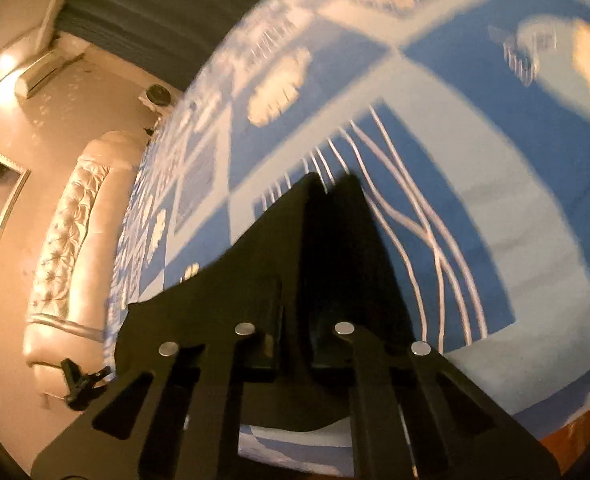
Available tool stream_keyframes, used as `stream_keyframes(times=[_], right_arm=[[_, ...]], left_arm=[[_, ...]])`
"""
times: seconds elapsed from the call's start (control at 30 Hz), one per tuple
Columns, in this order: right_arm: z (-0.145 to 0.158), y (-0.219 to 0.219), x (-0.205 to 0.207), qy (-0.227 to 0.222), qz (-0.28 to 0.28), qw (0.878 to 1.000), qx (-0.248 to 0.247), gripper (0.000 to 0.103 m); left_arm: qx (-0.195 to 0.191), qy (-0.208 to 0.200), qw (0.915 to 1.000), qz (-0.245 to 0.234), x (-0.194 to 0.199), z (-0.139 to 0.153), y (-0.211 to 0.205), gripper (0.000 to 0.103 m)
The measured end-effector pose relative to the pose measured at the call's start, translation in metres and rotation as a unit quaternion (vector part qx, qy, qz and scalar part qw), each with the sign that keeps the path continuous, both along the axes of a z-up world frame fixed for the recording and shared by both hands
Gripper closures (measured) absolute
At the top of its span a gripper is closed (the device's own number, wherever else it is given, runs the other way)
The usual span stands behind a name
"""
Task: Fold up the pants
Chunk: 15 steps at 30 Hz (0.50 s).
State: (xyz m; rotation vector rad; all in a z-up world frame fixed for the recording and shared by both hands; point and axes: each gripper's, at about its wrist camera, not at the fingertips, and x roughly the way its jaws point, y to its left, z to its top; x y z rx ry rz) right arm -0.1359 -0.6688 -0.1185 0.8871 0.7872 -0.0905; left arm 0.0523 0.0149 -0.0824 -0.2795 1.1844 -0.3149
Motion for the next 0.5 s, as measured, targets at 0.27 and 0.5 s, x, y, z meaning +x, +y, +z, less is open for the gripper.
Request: stream_keyframes(times=[0.27,0.5], right_arm=[[-0.025,-0.013,-0.007,0.036,-0.027,0.999,-0.001,0.096],[-0.003,-0.009,-0.003,0.036,-0.066,0.995,-0.062,0.096]], left_arm=[[0.002,-0.005,1.0000,-0.002,0.002,0.003,0.001,0.016],[0.038,-0.038,0.9985,-0.007,0.008,0.011,0.008,0.016]])
